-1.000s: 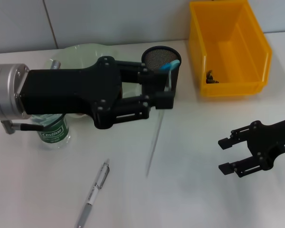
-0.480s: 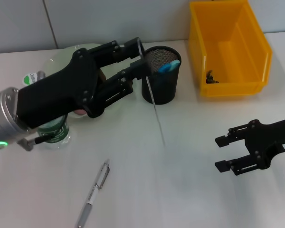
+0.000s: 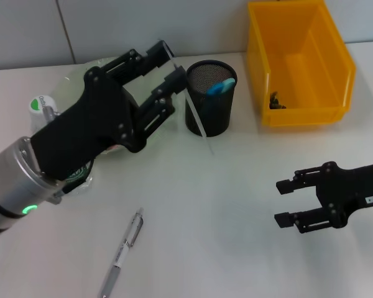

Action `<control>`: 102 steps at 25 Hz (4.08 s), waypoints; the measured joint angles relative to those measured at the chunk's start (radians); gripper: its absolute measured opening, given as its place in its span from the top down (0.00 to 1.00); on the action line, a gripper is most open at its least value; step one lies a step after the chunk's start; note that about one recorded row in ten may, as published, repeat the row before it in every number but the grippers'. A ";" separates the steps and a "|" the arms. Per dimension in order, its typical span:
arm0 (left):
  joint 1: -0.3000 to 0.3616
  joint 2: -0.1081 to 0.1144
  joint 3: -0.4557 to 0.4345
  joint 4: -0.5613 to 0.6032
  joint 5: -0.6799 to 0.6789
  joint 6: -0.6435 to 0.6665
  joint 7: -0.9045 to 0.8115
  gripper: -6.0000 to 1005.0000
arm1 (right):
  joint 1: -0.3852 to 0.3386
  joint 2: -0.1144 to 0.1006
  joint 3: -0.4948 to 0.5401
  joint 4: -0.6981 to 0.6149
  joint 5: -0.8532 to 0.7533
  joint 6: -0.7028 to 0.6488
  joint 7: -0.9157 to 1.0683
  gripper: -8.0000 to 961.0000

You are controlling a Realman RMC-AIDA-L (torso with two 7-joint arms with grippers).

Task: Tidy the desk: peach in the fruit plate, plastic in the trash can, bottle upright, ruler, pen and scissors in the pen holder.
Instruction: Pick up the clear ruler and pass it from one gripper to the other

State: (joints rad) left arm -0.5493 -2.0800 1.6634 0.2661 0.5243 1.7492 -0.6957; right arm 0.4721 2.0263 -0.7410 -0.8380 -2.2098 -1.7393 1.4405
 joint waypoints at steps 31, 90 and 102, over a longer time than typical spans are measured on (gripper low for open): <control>0.124 0.000 0.689 0.355 -0.894 -0.457 0.498 0.60 | -0.029 0.057 0.169 0.617 0.634 0.069 -0.964 0.27; 0.101 0.000 0.783 0.418 -1.063 -0.562 0.689 0.59 | 0.238 0.066 0.363 1.058 0.712 0.224 -1.379 0.32; 0.097 0.000 0.783 0.414 -1.063 -0.562 0.688 0.59 | 0.240 0.066 0.371 1.060 0.711 0.224 -1.384 0.42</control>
State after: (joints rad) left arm -0.4525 -2.0801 2.4467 0.6806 -0.5388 1.1872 -0.0078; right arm 0.7117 2.0923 -0.3703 0.2225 -1.4987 -1.5155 0.0569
